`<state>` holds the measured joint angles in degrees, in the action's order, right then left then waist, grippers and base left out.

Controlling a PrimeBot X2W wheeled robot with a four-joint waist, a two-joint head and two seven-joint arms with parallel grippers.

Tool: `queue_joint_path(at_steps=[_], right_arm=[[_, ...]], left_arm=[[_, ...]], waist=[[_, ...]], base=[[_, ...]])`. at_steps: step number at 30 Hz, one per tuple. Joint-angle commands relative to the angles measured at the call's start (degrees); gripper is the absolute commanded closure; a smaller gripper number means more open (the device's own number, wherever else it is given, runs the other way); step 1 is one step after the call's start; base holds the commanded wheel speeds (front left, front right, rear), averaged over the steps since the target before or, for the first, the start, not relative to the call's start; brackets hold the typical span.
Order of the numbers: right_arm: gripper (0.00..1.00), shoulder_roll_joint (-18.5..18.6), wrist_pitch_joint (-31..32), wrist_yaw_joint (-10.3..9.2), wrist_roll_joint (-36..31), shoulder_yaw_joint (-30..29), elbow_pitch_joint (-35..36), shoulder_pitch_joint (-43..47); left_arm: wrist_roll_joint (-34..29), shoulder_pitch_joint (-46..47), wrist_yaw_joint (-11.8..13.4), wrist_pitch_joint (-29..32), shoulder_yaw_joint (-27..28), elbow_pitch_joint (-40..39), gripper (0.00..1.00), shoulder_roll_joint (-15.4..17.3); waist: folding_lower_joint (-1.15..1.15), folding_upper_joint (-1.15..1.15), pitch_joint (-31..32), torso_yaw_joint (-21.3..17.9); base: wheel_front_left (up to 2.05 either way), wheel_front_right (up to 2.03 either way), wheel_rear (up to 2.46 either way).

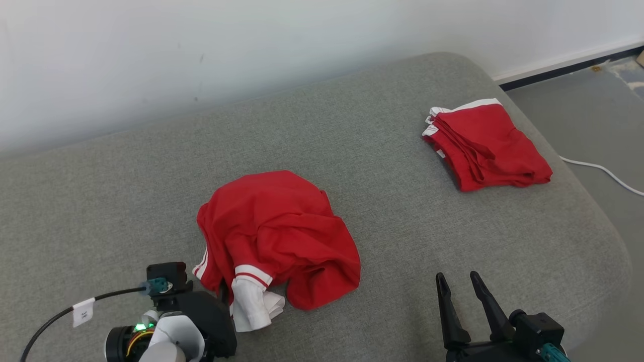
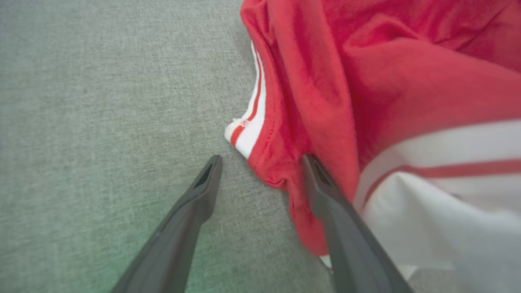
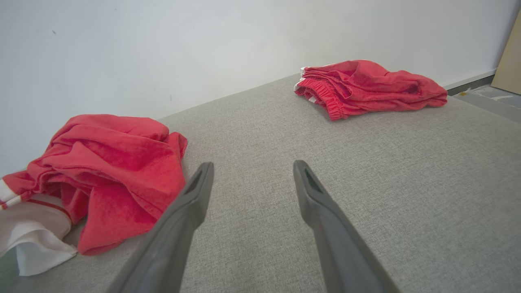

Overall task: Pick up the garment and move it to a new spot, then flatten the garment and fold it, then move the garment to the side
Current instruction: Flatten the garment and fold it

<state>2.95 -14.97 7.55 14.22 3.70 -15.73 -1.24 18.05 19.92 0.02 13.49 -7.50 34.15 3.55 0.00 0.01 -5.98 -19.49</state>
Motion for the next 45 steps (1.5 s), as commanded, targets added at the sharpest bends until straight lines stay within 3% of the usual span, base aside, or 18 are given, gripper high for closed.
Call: queue_joint_path(at_steps=[1, 2, 8, 15, 21, 25, 31, 37, 45], right_arm=[[0.00, -0.16, -0.28, -0.15, 0.44, 0.27, 0.12, -0.36], [0.00, -0.16, -0.29, -0.15, 0.41, 0.36, 0.10, -0.37], [0.00, -0.16, -0.29, -0.15, 0.11, 0.26, 0.34, -0.07], [0.00, -0.16, -0.29, -0.15, 0.07, 0.20, 0.26, -0.31], [0.00, -0.15, -0.29, -0.15, 0.91, 0.94, 0.12, -1.03], [0.00, -0.15, -0.29, -0.15, 1.14, 1.14, 0.01, -1.28], [0.00, -0.15, -0.29, -0.15, 1.59, 1.43, -0.02, -1.39], [0.00, -0.16, -0.29, -0.15, 1.51, 1.36, -0.16, -1.36], [0.00, -0.16, -0.29, -0.15, 1.05, 0.39, 0.64, -0.92]], left_arm=[[-0.33, 0.58, 0.23, 0.31, -0.66, 0.72, 0.86, -0.02], [-0.60, 1.06, 0.57, -0.21, -0.74, 0.65, 1.00, 0.04], [-2.21, 5.18, 1.81, -4.27, -1.16, -1.79, 1.00, 0.35], [-2.30, 11.76, 1.11, -9.49, -3.09, -6.28, 1.00, -0.23], [0.00, 20.16, -0.43, -12.14, -9.27, -10.26, 1.00, -0.71], [3.81, 26.86, 0.02, -13.77, -16.78, -13.26, 1.00, -0.69], [10.74, 37.21, 3.68, -19.69, -26.05, -18.73, 1.00, -0.67], [15.92, 44.91, 8.87, -26.72, -28.52, -20.45, 1.00, -0.65], [19.69, 36.90, 15.70, -26.64, -27.57, -14.05, 1.00, 0.98]], waist=[[0.00, -0.01, 0.16, 0.07], [0.00, -0.01, 0.20, 0.12], [0.00, -0.01, 0.45, 0.70], [0.00, -0.01, 0.60, 1.41], [0.00, -0.01, 0.41, 0.94], [0.00, -0.01, 0.22, 0.26], [0.00, -0.01, -0.01, -0.47], [0.00, -0.01, -0.24, 0.55], [0.00, -0.01, -1.23, 6.93]], base=[[0.00, 0.00, 0.00], [0.00, 0.00, 0.00], [0.00, 0.00, 0.00], [0.00, 0.00, 0.00], [0.00, 0.00, 0.00], [0.00, 0.00, 0.00], [0.00, 0.00, 0.00], [0.00, 0.00, 0.00], [0.00, 0.00, 0.00]])
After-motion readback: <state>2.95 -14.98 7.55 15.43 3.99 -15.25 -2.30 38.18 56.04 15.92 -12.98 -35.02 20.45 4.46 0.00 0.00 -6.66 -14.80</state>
